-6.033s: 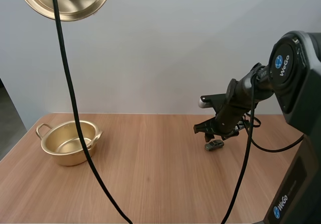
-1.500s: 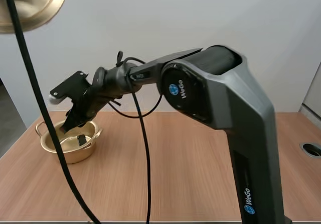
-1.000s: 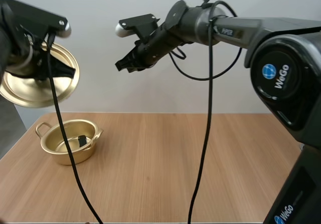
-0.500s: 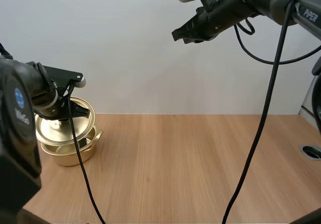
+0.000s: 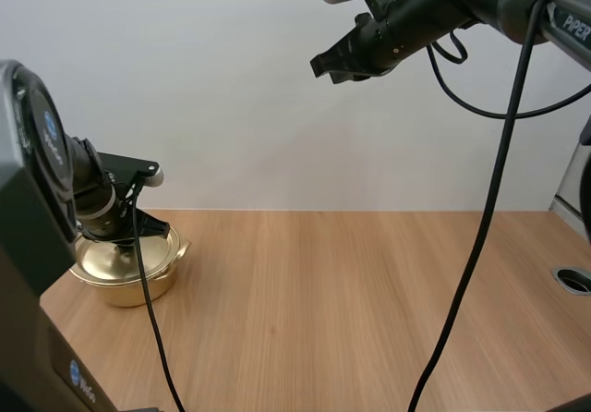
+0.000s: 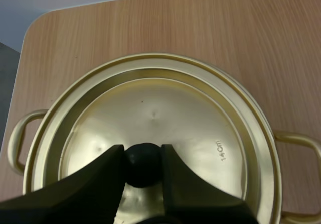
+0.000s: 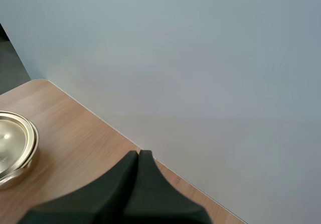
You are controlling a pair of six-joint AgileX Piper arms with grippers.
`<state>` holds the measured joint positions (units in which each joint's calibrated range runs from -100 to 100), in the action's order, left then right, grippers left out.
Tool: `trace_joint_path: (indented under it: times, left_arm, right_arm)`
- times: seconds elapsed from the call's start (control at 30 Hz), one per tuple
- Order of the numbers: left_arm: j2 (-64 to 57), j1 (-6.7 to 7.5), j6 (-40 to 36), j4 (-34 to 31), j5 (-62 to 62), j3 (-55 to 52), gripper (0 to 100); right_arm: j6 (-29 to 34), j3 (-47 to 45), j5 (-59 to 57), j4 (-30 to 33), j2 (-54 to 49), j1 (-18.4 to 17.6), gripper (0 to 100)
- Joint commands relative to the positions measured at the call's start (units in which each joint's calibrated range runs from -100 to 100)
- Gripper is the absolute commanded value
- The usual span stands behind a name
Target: Open the pot, put the car inside, and close it
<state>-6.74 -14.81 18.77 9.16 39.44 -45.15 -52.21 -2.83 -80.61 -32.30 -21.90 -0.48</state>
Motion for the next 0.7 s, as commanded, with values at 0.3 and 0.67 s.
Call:
trace_joint_path:
  times: [0.3,0.67]
  left_arm:
    - [0.7,-0.01,0.9,1.5,0.0,2.0,100]
    - [-18.5,0.36,4.7,29.0,-7.6,3.6,100]
  right_arm:
    - [0.3,0.0,-0.5,0.0,0.0,0.0,0]
    - [-1.2,-0.1,9.0,-1.0,-1.1,6.6,0]
